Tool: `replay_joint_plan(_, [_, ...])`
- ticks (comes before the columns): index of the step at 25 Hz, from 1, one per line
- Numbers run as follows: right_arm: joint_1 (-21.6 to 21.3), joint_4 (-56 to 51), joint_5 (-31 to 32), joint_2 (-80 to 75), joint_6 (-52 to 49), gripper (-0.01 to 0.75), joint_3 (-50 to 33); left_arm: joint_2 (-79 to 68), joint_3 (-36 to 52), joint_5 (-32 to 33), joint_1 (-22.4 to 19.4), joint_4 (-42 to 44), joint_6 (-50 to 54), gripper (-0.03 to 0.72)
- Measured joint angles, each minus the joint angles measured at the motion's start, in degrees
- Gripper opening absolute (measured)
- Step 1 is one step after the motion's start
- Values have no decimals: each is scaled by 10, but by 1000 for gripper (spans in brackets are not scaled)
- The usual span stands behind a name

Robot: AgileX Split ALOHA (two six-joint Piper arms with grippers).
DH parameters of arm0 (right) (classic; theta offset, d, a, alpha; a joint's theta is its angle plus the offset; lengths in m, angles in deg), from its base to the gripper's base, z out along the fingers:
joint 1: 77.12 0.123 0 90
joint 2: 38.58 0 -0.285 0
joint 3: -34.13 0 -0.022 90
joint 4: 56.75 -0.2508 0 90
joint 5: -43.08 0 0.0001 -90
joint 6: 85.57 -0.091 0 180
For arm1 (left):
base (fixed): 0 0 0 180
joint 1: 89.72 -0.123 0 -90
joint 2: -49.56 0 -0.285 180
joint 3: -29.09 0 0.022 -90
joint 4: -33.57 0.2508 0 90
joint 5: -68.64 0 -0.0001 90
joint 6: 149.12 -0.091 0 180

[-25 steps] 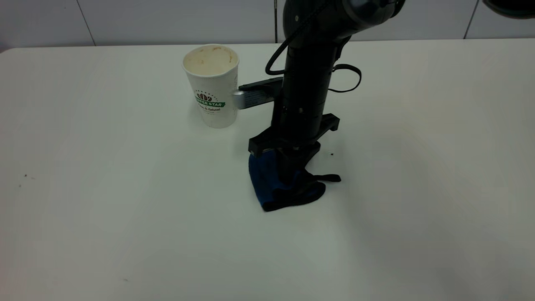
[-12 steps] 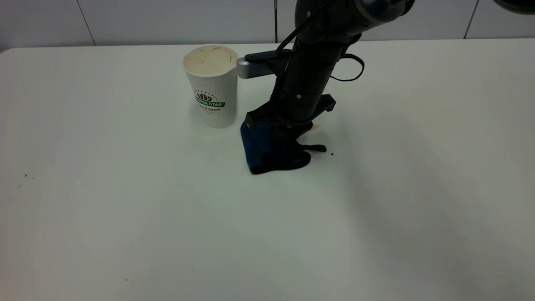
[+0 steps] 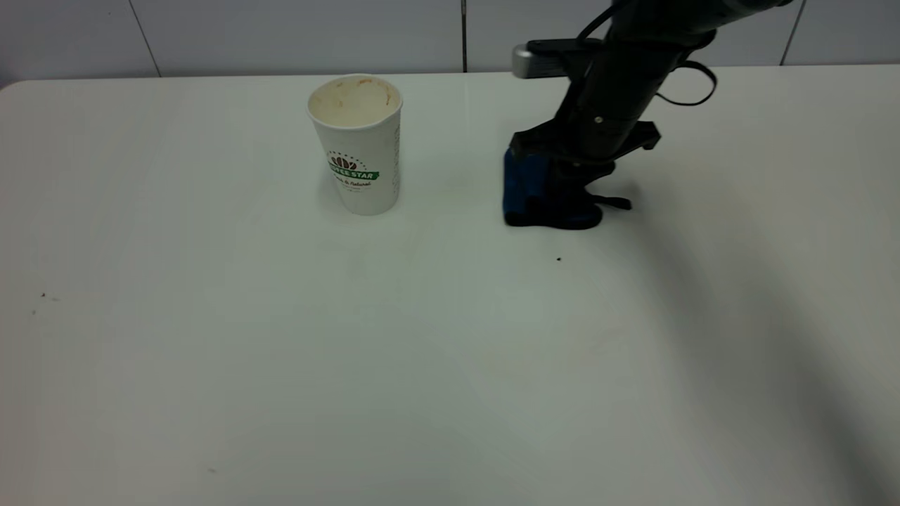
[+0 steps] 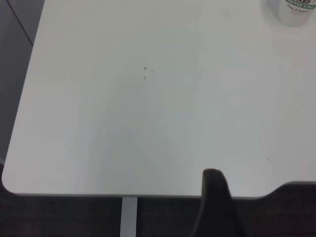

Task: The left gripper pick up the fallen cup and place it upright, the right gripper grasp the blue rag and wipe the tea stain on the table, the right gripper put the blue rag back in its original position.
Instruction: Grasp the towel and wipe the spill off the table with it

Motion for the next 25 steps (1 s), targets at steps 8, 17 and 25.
replay_joint_plan(8, [-97,74,49,4,-63,63,2,0,0,0,0,0,0,538])
replay_joint_plan(17, [-203,71,107,5,-74,81,2,0,0,0,0,0,0,538])
replay_joint_plan(25, [-213,80,155,5,-53,587,18,0,0,0,0,0,0,538])
